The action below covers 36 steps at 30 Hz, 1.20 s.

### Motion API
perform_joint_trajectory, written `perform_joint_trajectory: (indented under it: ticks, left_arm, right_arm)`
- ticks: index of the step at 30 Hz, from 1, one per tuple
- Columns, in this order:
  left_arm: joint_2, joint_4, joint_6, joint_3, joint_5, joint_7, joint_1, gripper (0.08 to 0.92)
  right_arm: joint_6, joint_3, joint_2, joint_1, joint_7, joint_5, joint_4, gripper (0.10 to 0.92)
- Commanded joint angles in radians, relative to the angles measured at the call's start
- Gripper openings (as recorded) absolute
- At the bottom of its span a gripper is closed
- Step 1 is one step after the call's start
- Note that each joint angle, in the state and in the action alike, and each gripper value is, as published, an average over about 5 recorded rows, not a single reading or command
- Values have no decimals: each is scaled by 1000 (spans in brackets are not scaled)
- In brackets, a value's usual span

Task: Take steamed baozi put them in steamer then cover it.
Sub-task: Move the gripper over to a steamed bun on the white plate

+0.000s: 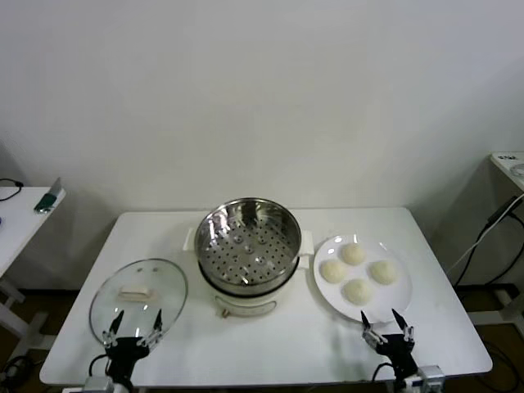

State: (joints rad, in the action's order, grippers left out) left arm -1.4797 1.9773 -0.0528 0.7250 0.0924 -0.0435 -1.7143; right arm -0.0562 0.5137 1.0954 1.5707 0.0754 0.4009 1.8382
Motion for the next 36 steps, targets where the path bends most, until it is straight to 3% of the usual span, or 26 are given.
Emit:
perform_joint_trajectory:
  ticks: [1,11,17,24,30,36]
  left_arm:
    - [3,4,1,-3,-1,0,-1,823]
    - [18,1,7,-7,14,-1,8,823]
    - [16,2,8,-11,11,-2,10,823]
    - [12,-12,13,-24,0,-3,10,823]
    - [13,-26,19,-27,-2,-3,12,823]
    - [13,-28,22,-28,-2,-3,11,823]
  right_arm:
    - [-234,32,-122,-218,-13,-11,33,823]
    - [-359,-445,-540,-887,-417,-96,-270,823]
    - [-251,-945,-647,-1331,-823,-254,-482,823]
    - [-55,-1414,-620,-1746,-1173,-363,-643,823]
    - [-70,-1675,-510,-1946,-1217,-279,-715,823]
    - [-104,-1729,-378,-1946,-1197,-235,-811,823]
